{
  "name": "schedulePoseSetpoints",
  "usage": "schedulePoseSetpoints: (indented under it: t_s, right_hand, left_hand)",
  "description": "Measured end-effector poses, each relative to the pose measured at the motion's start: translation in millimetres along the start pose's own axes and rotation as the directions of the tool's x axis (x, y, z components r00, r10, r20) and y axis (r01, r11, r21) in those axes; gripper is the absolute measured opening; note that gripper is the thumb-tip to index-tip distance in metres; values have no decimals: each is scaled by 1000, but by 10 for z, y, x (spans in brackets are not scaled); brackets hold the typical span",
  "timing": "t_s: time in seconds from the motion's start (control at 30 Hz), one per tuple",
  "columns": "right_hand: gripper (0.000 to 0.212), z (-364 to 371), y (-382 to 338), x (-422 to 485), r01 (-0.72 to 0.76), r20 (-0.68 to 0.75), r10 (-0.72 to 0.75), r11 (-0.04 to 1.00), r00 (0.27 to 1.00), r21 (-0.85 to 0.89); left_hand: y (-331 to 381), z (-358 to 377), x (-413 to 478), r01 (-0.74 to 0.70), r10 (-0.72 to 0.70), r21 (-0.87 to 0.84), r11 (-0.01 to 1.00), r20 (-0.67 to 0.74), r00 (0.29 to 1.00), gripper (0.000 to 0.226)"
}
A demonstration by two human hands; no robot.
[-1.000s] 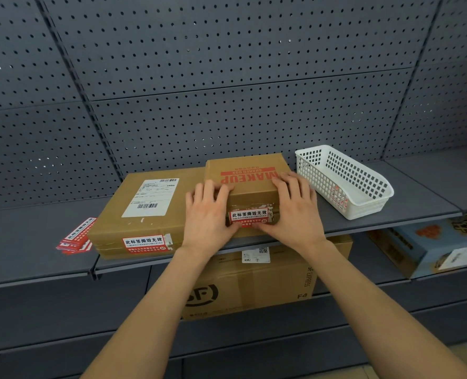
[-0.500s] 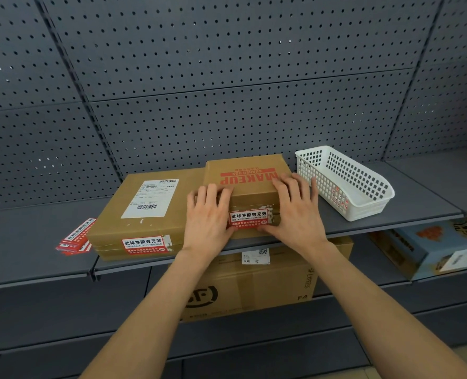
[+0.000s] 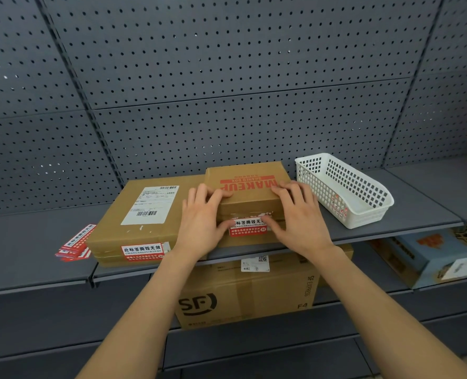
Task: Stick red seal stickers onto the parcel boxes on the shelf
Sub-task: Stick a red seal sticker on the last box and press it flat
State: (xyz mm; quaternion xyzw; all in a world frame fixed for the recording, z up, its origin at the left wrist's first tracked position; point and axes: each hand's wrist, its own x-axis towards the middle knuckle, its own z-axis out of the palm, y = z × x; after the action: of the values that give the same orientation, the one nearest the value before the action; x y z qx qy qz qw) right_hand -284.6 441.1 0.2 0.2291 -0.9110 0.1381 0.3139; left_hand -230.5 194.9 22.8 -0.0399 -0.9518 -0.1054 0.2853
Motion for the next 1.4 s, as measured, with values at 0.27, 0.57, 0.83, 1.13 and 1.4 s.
schedulePoseSetpoints:
  t_s: [0.27,0.57,0.83,1.13,1.4]
  right_hand:
    - [81,72,-124,40,-74,-30,74,997,997,-5]
    - [73,14,30,51,-150,40,144,950,989,275]
    - [82,-121,173,424,-682,425,535,612,730,401]
    - [39,-168,253,533,-694,501,484,431,718,577]
    - [58,-495,253,664,-480,444,537,-81,717,873]
  left_hand:
    - [56,58,-1,2,1,49,999,-65,998,58]
    - [106,50,19,84,-91,-132,988,-46,995,67]
    - [-102,-75,227,450,-437,-262,854,109,893,98]
    - [-251,-95,382,518,-470,-315,796,219,855,65]
    - [-168,-356,332,555,-510,-702,447,310,802,76]
